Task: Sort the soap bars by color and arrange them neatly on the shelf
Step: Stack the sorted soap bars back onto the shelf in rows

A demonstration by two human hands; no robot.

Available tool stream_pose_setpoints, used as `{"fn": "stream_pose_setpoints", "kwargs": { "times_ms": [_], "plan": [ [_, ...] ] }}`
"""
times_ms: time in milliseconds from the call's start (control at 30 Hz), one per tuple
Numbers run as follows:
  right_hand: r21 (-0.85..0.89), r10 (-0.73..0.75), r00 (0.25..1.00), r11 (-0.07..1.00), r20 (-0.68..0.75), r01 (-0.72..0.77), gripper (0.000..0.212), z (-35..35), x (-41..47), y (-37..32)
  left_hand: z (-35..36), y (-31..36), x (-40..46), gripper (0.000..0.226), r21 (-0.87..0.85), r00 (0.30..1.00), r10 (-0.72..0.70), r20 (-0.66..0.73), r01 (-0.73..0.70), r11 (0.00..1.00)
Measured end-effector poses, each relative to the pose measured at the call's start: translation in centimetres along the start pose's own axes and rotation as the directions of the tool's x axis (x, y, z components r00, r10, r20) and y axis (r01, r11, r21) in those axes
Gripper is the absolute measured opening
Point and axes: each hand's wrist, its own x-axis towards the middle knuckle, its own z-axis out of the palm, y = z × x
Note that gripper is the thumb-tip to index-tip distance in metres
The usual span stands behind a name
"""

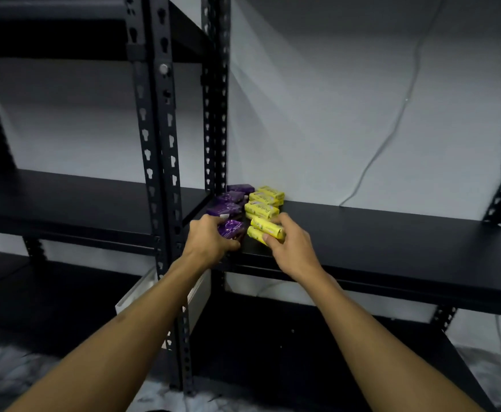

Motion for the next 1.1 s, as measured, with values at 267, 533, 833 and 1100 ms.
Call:
{"fn": "stream_pose_setpoints", "kwargs": {
  "times_ms": [267,533,833,1100],
  "plan": [
    [-0.07,0.013,0.998,0.998,0.066,-0.008,0.044,1.9,2.5,3.2,0.9,-0.6,3.1,0.077,0.116,0.998,-0.038,0.058,0.031,0.993],
    [-0.076,0.005,0.998,0.997,0.068,0.0,0.046,3.1,5.6,4.1,1.5,0.8,3.8,0.064,0.334,0.994,0.087,0.063,-0.103,0.937],
    [0.011,0.077,0.993,0.997,0.095,-0.078,0.072,2.0,5.2,4.2,2.2,0.6,3.2,0.053,0.415,0.976,0.217,-0.035,-0.183,0.891],
    [-0.54,-0.017,0.997,0.84,0.076,0.056,0.063,-3.7,-4.2,8.4,5.5,4.0,-3.2,0.056,0.375,0.891,0.427,-0.155,-0.347,0.86]
  ]
}}
